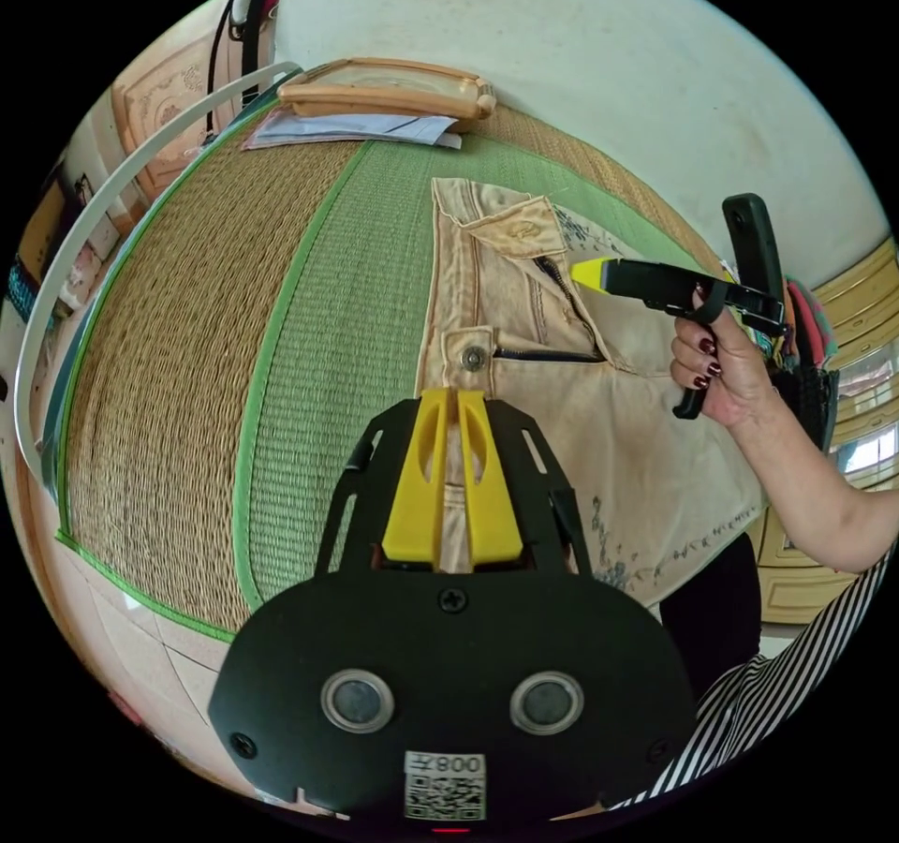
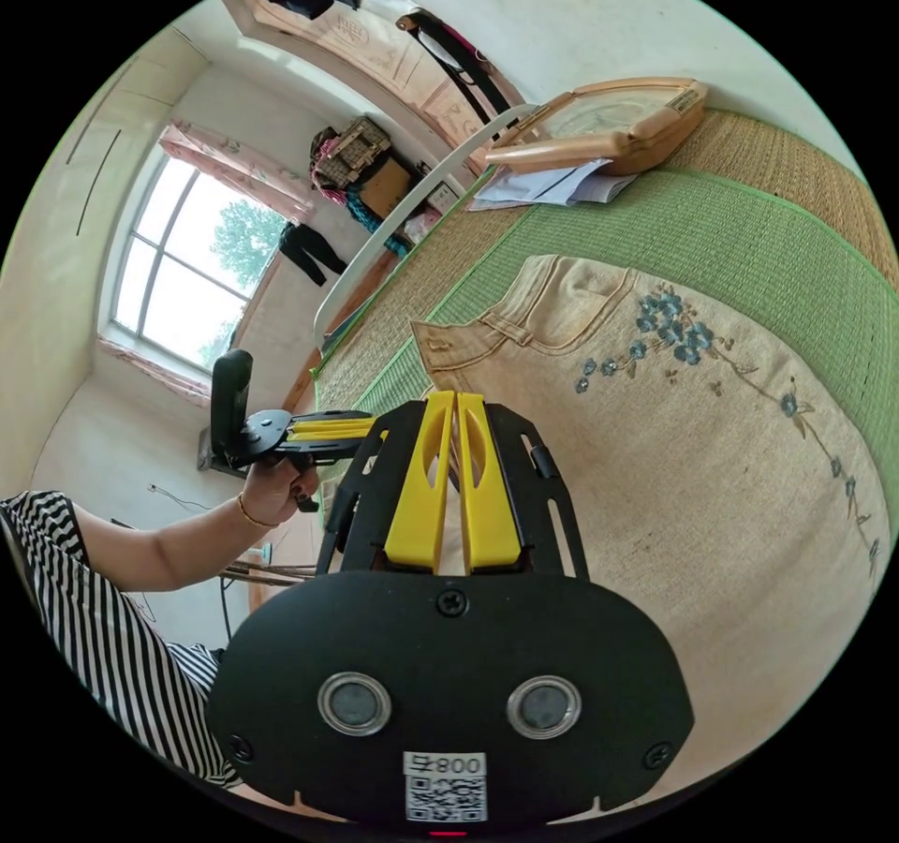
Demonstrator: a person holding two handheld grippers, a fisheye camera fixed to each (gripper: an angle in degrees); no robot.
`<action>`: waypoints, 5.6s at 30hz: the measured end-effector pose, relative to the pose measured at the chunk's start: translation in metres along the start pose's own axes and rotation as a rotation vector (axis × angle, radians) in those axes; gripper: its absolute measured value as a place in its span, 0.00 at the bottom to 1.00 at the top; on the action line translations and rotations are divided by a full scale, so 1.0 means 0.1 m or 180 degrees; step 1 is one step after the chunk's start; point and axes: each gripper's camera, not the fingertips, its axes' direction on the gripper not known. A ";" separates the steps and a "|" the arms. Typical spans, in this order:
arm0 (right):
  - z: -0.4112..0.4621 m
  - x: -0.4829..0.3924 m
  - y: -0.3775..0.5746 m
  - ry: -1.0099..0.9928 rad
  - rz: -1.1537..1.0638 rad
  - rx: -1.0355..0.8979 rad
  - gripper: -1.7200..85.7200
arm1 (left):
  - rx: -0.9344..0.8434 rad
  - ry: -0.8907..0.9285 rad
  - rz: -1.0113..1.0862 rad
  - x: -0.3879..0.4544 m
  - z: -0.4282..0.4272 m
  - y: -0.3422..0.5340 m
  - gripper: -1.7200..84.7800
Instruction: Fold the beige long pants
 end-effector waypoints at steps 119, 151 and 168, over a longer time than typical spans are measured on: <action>-6.50 2.18 8.00 0.2523 0.2486 0.1021 0.11 | -0.0502 0.0927 0.2620 5.97 -4.38 -2.49 0.11; -7.12 1.20 10.06 0.1965 0.2780 0.0980 0.11 | -0.1353 0.1164 0.3924 7.13 -4.75 -1.66 0.11; -6.93 1.47 9.57 0.2018 0.2886 0.0932 0.04 | -0.1211 0.0904 0.3612 6.70 -4.30 -1.37 0.05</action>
